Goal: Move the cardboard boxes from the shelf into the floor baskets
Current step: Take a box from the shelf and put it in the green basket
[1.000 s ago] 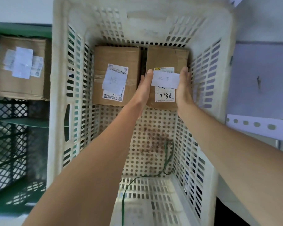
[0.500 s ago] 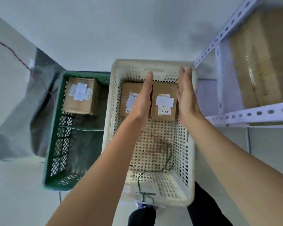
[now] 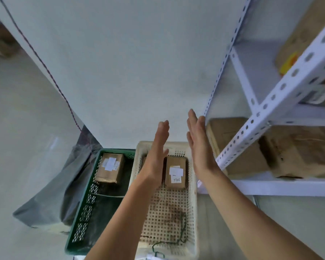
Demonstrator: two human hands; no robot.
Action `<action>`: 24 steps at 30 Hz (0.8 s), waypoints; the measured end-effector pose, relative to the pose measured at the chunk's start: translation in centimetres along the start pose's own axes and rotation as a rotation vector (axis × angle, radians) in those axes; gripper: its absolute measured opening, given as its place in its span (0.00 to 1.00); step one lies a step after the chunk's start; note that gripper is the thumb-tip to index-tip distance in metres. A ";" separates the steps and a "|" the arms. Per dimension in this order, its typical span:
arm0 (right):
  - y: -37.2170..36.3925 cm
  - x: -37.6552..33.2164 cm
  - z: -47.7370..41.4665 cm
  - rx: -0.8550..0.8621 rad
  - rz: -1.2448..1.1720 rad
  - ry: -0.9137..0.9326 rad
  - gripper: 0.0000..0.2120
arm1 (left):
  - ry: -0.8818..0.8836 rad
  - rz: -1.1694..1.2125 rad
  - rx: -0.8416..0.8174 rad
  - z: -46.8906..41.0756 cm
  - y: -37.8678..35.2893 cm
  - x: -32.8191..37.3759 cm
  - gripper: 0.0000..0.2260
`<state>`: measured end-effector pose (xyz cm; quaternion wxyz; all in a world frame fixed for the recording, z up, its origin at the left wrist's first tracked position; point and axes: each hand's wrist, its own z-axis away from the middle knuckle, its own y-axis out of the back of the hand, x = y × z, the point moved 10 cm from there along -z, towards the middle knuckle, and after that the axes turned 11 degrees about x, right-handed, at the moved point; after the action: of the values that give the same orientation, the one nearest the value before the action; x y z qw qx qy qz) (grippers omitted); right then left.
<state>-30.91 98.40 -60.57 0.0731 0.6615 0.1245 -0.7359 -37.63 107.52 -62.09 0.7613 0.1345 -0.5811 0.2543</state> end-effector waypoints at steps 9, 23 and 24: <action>7.2 -16.3 11.4 -0.122 -0.081 0.188 0.46 | -0.259 0.047 0.013 16.0 -7.8 12.2 0.40; 26.2 -39.3 20.6 0.009 -0.075 0.522 0.38 | -0.557 0.035 -0.139 32.4 -24.2 28.8 0.33; 27.4 -40.8 20.8 0.025 -0.076 0.556 0.40 | -0.578 0.032 -0.147 33.0 -25.2 30.2 0.33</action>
<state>-38.66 63.97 -20.51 0.0004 0.8337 0.1553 -0.5300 -44.99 76.95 -21.48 0.5679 0.1365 -0.7926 0.1748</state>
